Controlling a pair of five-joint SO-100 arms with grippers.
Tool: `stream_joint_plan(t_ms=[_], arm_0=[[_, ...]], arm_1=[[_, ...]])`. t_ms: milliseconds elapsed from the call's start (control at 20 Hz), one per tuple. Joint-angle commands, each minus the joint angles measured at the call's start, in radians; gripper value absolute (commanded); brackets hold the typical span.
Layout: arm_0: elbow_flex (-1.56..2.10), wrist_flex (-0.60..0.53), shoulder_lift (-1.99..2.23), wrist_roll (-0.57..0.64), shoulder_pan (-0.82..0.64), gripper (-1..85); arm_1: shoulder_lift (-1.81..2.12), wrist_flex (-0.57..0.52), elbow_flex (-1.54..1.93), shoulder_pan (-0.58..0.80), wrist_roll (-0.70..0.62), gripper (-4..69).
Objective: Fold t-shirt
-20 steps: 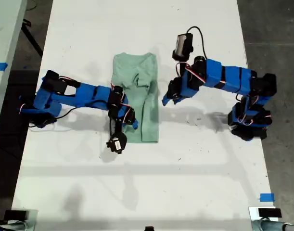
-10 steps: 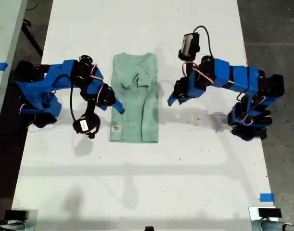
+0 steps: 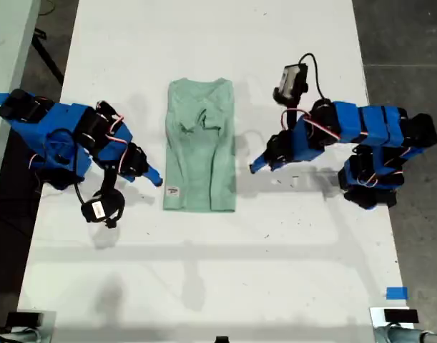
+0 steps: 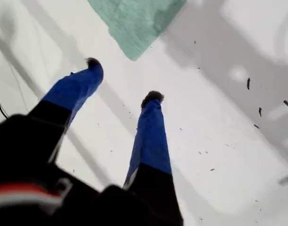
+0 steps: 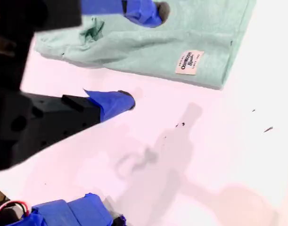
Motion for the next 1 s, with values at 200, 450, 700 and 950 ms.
stream_joint_plan(t_ms=[200, 450, 700, 950], arm_0=[[0.081, -0.235, -0.052, -0.046, 0.061, 29.6], [0.238, -0.394, -0.046, -0.046, 0.038, 29.3], [0.414, -0.552, -0.026, -0.026, 0.003, 29.0], [0.518, -0.736, -0.069, -0.006, -0.014, 28.6]], arm_1=[[-0.298, -0.137, -0.158, -0.107, 0.097, 31.5], [-0.465, -0.149, -0.275, -0.110, 0.118, 31.8], [-0.641, -0.147, -0.411, -0.097, 0.080, 31.3], [-0.770, -0.149, -0.497, -0.091, 0.069, 31.0]])
